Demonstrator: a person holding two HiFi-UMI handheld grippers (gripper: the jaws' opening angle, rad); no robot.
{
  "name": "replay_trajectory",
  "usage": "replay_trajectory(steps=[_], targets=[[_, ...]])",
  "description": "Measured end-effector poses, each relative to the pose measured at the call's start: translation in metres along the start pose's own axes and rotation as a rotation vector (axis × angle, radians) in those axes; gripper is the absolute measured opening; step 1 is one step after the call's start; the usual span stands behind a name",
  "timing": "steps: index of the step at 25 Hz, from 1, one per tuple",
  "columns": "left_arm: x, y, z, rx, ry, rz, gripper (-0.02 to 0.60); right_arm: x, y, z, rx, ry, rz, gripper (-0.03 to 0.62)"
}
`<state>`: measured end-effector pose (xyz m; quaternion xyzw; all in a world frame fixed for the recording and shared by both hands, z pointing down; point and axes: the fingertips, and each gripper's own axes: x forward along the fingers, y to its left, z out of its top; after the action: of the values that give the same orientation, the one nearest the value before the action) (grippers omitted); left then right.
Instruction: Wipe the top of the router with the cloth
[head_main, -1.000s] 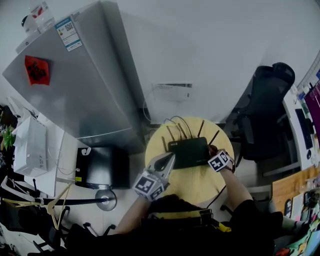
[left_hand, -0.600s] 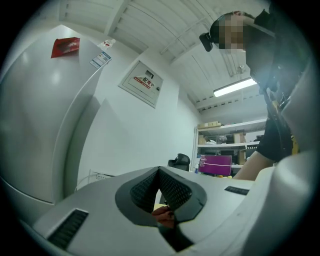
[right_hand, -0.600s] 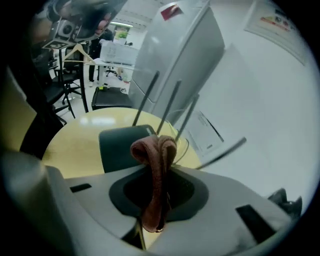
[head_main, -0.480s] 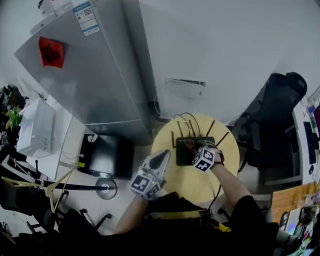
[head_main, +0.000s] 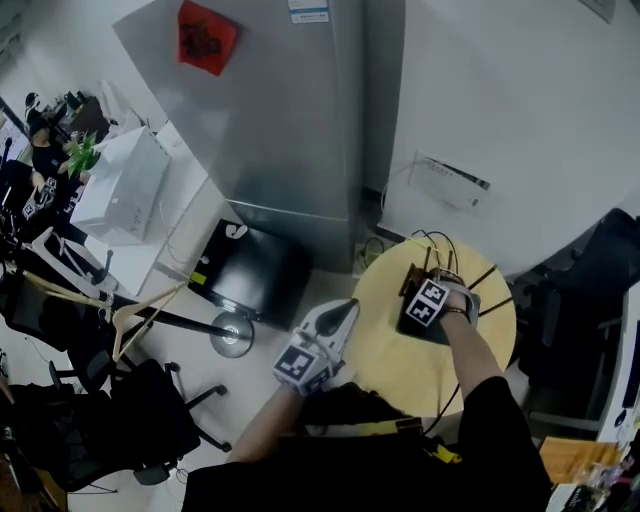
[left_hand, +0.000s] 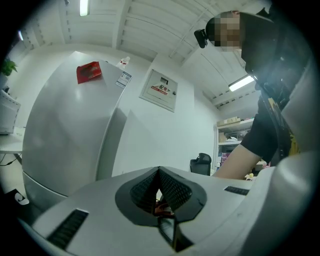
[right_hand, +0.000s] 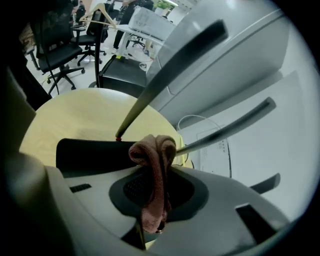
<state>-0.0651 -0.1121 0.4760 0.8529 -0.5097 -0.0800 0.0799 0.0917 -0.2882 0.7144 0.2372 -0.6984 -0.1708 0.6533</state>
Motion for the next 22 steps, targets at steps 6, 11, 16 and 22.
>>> replay_trajectory(steps=[6,11,16,22], targets=[[-0.014,0.011,-0.005,-0.036,0.006,0.031,-0.006,0.011,0.028,0.007,-0.068,0.012,0.051,0.061],[0.000,0.008,-0.006,-0.033,0.010,-0.016,-0.006,0.003,0.055,0.009,-0.105,-0.014,0.140,0.061],[0.022,-0.007,-0.006,-0.019,0.016,-0.103,-0.006,0.002,0.078,0.001,-0.069,-0.018,0.243,0.061],[0.037,-0.019,-0.009,-0.020,0.038,-0.181,-0.006,-0.019,0.097,-0.005,-0.004,0.016,0.405,0.061]])
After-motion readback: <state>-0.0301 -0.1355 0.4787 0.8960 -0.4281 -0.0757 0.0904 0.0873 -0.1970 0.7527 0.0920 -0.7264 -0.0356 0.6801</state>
